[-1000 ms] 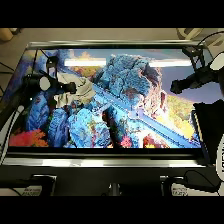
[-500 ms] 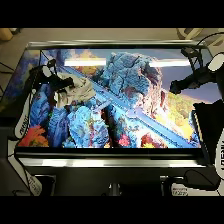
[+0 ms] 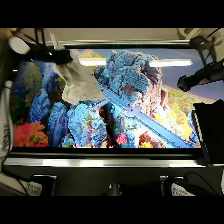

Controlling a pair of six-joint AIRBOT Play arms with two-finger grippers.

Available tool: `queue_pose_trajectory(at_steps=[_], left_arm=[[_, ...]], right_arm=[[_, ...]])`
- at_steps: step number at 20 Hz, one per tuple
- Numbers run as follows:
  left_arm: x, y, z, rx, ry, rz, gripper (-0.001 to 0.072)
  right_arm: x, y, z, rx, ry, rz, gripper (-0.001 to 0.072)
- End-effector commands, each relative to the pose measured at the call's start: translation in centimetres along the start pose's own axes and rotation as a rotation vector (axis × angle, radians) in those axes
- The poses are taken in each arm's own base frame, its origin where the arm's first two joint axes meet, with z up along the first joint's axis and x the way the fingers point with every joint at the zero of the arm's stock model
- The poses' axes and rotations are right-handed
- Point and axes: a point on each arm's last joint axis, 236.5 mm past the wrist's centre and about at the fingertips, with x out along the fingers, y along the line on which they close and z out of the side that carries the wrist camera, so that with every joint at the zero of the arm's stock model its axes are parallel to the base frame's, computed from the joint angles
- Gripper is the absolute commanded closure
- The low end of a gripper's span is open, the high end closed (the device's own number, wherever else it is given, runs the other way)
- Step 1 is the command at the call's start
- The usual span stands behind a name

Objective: Fold the shirts.

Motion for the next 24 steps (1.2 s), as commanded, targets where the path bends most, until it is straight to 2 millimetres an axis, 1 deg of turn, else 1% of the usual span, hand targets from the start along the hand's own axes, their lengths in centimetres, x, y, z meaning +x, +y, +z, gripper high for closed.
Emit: queue_pose_trajectory(at_steps=[1, 2, 3, 4, 5, 6, 7, 8, 9, 10, 11, 12, 13, 14, 15, 16, 17, 18, 19, 20, 21, 22, 23, 24], left_arm=[[-12.5, -12.2, 3.4, 0.245, -0.207, -0.128, 0.0675], [-14.8, -15.1, 2.8, 0.277, -0.228, -0.172, 0.0675], [-16.2, -17.5, 1.9, 0.304, -0.234, -0.215, 0.0674], [-17.0, -19.8, 0.7, 0.329, -0.226, -0.261, 0.0675], [-17.0, -21.5, -0.6, 0.347, -0.204, -0.301, 0.0674], [-16.2, -22.9, -2.2, 0.363, -0.166, -0.332, 0.0674], [-14.9, -23.7, -3.8, 0.365, -0.118, -0.345, 0.0675], [-13.1, -24.0, -5.9, 0.370, -0.056, -0.341, 0.0675], [-10.8, -23.8, -8.5, 0.368, 0.021, -0.325, 0.0675], [-8.5, -23.4, -11.3, 0.349, 0.098, -0.307, 0.0675], [-5.9, -22.6, -14.5, 0.325, 0.184, -0.284, 0.0674], [-4.0, -21.4, -17.9, 0.310, 0.275, -0.257, 0.0674], [-2.7, -19.8, -21.3, 0.268, 0.372, -0.218, 0.0674], [-1.7, -18.0, -24.4, 0.221, 0.456, -0.167, 0.0675], [-1.0, -16.3, -27.0, 0.210, 0.515, -0.120, 0.0674], [-0.2, -14.3, -29.6, 0.203, 0.568, -0.065, 0.0674], [0.5, -12.8, -31.9, 0.175, 0.612, -0.026, 0.0674], [1.1, -11.7, -34.2, 0.118, 0.654, 0.000, 0.0674], [1.7, -11.2, -36.3, 0.063, 0.688, 0.012, 0.0674], [2.2, -11.1, -38.0, 0.025, 0.719, 0.008, 0.0674], [2.6, -11.3, -39.4, -0.014, 0.752, -0.001, 0.0674], [2.9, -11.5, -40.4, -0.046, 0.781, -0.007, 0.0672], [3.1, -11.7, -40.7, -0.074, 0.795, -0.009, 0.0607], [3.1, -11.6, -40.4, -0.086, 0.797, -0.010, 0.0401]], right_arm=[[-9.3, 0.3, 1.7, -0.040, -0.172, -0.115, 0.0043], [-12.4, 0.7, 1.8, -0.049, -0.227, -0.150, 0.0043], [-15.1, 1.0, 1.7, -0.056, -0.270, -0.185, 0.0043], [-17.6, 1.3, 1.3, -0.058, -0.307, -0.220, 0.0043], [-19.6, 1.6, 1.0, -0.054, -0.338, -0.250, 0.0043], [-21.4, 1.8, 0.5, -0.046, -0.365, -0.277, 0.0043], [-22.6, 2.1, 0.0, -0.046, -0.376, -0.293, 0.0043], [-23.1, 2.3, -0.7, -0.044, -0.366, -0.297, 0.0043], [-22.8, 2.6, -1.6, -0.031, -0.329, -0.283, 0.0043], [-21.9, 3.1, -2.6, -0.028, -0.274, -0.251, 0.0043], [-20.6, 3.6, -3.8, -0.023, -0.199, -0.205, 0.0043], [-19.0, 4.1, -4.9, -0.020, -0.118, -0.155, 0.0043], [-16.9, 4.0, -5.7, -0.027, -0.044, -0.120, 0.0044], [-14.3, 3.9, -6.2, -0.023, 0.016, -0.082, 0.0045], [-11.2, 4.5, -6.7, -0.014, 0.071, -0.015, 0.0058], [-8.0, 5.7, -7.1, 0.000, 0.116, 0.077, 0.0062], [-5.0, 7.4, -7.7, 0.022, 0.160, 0.181, 0.0062], [-2.0, 9.5, -8.5, 0.054, 0.200, 0.292, 0.0062], [0.8, 11.5, -9.6, 0.077, 0.237, 0.385, 0.0062], [3.1, 13.1, -10.9, 0.089, 0.281, 0.436, 0.0062], [5.1, 14.8, -12.8, 0.068, 0.337, 0.474, 0.0062], [6.5, 16.3, -14.4, 0.048, 0.383, 0.511, 0.0061], [7.4, 17.7, -15.7, 0.041, 0.425, 0.542, 0.0053], [7.9, 18.8, -16.7, 0.023, 0.457, 0.569, 0.0028]])
